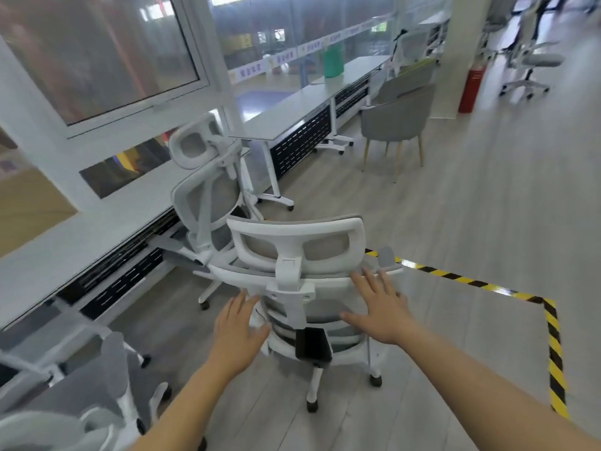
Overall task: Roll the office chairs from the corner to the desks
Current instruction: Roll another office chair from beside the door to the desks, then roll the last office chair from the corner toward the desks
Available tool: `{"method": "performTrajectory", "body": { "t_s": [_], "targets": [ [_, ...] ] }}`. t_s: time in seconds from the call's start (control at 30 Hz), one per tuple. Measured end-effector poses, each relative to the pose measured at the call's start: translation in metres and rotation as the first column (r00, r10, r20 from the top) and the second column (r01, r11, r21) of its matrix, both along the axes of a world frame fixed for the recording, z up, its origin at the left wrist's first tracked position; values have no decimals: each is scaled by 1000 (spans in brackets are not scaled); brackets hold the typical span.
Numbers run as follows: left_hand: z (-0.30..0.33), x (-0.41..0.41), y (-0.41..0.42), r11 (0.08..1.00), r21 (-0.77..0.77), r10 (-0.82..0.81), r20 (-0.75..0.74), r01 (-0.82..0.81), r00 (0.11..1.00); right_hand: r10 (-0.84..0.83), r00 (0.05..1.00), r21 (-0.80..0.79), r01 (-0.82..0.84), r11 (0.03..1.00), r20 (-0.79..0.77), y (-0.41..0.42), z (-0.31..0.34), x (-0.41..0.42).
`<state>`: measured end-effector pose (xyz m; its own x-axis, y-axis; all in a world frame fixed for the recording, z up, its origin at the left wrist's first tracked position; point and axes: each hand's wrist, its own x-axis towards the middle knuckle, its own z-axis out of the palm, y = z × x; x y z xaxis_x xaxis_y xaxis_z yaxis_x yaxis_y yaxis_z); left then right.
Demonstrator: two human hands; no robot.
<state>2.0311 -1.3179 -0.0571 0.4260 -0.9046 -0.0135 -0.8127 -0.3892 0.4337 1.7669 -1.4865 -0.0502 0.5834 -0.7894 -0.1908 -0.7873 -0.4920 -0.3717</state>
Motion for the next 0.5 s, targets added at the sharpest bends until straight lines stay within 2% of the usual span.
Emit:
{"method": "performTrajectory", "body": {
  "t_s": [0.13, 0.23, 0.37, 0.5],
  "targets": [
    [-3, -12, -48, 984, -46, -177, -214, 171, 961, -193, 964, 79, 181, 980, 185, 3, 4, -10],
    [2, -28, -87, 949, -17, -306, -280, 314, 910, -452, 864, 195, 415, 889, 221, 26, 4, -35],
    [4, -57, -138, 855, -11, -491, -336, 518, 804, -742, 612, 295, 680, 671, 275, 73, 4, -68],
    [-7, -122, -151, 758, -45, -579, -505, 651, 640, -897, 334, 350, 835, 424, 290, 135, -3, -103]
  ]
}}
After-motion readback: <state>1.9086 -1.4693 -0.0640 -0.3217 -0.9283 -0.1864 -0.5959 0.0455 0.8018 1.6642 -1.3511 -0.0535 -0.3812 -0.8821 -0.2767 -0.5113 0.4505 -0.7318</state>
